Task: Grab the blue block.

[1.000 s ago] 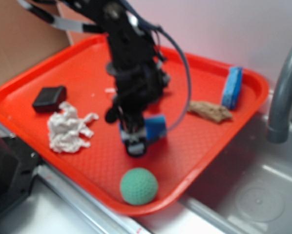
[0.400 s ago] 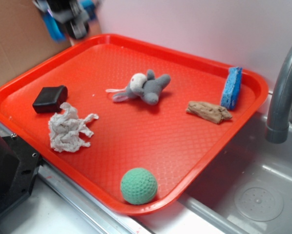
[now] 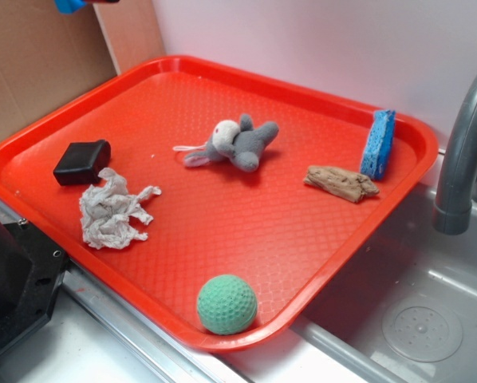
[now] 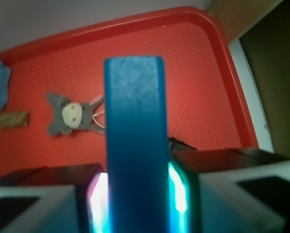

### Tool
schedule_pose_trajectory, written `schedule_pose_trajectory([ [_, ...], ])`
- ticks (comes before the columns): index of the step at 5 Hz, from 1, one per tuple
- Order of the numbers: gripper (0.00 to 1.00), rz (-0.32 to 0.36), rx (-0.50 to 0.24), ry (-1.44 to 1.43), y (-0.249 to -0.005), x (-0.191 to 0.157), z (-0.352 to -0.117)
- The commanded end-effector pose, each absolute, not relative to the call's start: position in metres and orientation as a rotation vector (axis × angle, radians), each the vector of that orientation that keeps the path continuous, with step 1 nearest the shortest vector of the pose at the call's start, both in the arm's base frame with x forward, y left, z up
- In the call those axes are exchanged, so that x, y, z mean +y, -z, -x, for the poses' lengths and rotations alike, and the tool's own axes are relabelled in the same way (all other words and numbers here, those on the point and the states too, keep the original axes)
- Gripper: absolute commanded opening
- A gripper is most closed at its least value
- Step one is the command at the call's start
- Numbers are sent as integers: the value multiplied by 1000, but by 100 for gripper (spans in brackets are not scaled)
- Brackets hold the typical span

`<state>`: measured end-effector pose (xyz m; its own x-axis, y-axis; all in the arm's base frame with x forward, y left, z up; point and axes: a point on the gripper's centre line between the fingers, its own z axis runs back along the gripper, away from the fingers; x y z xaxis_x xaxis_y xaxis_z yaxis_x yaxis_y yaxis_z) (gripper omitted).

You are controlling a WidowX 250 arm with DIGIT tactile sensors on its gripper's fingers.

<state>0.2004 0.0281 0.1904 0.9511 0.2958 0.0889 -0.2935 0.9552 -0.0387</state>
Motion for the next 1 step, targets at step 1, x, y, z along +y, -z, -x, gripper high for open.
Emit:
schedule_pose_trajectory([
  [1, 0, -4, -163, -291, -194, 13, -200],
])
